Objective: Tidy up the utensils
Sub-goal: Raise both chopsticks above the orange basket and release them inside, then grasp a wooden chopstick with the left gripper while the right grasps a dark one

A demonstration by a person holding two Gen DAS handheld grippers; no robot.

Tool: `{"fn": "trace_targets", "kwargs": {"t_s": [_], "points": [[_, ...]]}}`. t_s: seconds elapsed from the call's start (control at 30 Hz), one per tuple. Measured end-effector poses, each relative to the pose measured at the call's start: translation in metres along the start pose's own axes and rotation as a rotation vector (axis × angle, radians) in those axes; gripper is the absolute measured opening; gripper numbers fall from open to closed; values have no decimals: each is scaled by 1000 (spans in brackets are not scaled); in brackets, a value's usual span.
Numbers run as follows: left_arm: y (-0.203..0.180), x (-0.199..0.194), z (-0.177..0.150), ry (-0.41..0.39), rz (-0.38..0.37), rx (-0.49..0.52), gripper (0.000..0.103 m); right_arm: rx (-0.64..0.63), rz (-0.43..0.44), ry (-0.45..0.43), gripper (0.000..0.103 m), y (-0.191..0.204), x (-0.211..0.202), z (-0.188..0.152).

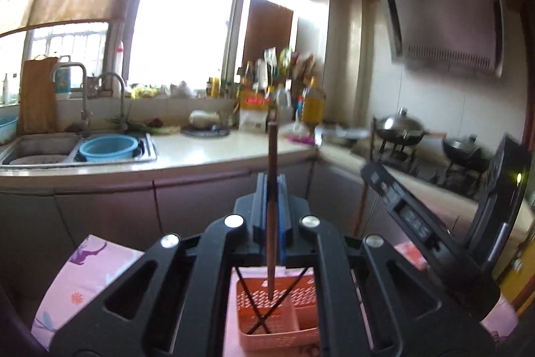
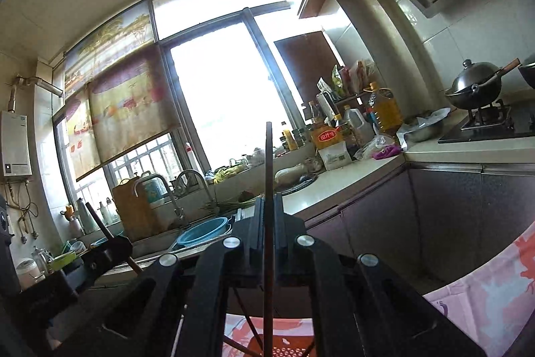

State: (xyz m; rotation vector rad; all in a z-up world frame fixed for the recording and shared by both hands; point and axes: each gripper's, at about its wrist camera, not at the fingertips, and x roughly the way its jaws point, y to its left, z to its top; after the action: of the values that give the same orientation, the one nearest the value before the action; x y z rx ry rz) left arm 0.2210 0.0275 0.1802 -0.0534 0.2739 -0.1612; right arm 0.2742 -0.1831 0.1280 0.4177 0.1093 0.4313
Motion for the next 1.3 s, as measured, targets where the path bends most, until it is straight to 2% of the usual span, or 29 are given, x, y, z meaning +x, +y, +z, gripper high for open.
{"fn": "trace_targets", "kwargs": {"t_s": [0.13, 0.27, 0.33, 0.4, 0.47, 0.5, 0.53, 0.57, 0.73, 0.83, 0.9, 1.0, 1.07, 1.13, 1.2, 1.23, 1.3], "points": [[8, 34, -23, 78, 1, 12, 5, -29, -6, 52, 0, -3, 38, -32], [16, 58, -53, 201, -37, -4, 5, -45, -14, 117, 0, -5, 45, -74], [15, 76, -72, 296, -52, 4, 6, -38, -19, 184, 0, -12, 46, -93], [13, 89, -88, 378, -12, 24, 9, -13, -12, 265, 0, -17, 46, -109], [17, 102, -101, 485, 4, -4, 13, 12, -23, 368, 0, -23, 48, -119], [20, 103, -103, 514, 9, -32, 13, 21, -26, 400, 0, -23, 48, -120], [24, 99, -101, 518, 11, -70, 13, 35, -24, 417, 0, -23, 44, -118], [27, 83, -95, 476, 7, -106, 13, 51, -14, 410, 0, -23, 34, -112], [32, 11, -73, 308, 26, -160, 16, 37, -5, 302, 0, -8, -39, -67], [25, -36, -81, 253, 34, -166, 17, 39, -14, 276, 0, -7, -86, -61], [18, -66, -101, 252, 47, -151, 17, 46, -34, 309, 0, -12, -116, -71], [10, -86, -134, 304, 35, -133, 17, 43, -78, 422, 0, -23, -156, -110], [-6, -89, -172, 411, -11, -102, 17, 23, -112, 529, 0, -25, -168, -142], [-19, -85, -206, 508, -64, -97, 17, 38, -116, 650, 0, -28, -184, -181], [-31, -81, -232, 592, -120, -102, 17, 28, -111, 733, 0, -23, -196, -210], [-40, -80, -245, 630, -153, -102, 17, 19, -107, 756, 0, -21, -201, -219], [-52, -80, -258, 655, -182, -80, 17, -10, -112, 795, 0, -13, -207, -232]]}}
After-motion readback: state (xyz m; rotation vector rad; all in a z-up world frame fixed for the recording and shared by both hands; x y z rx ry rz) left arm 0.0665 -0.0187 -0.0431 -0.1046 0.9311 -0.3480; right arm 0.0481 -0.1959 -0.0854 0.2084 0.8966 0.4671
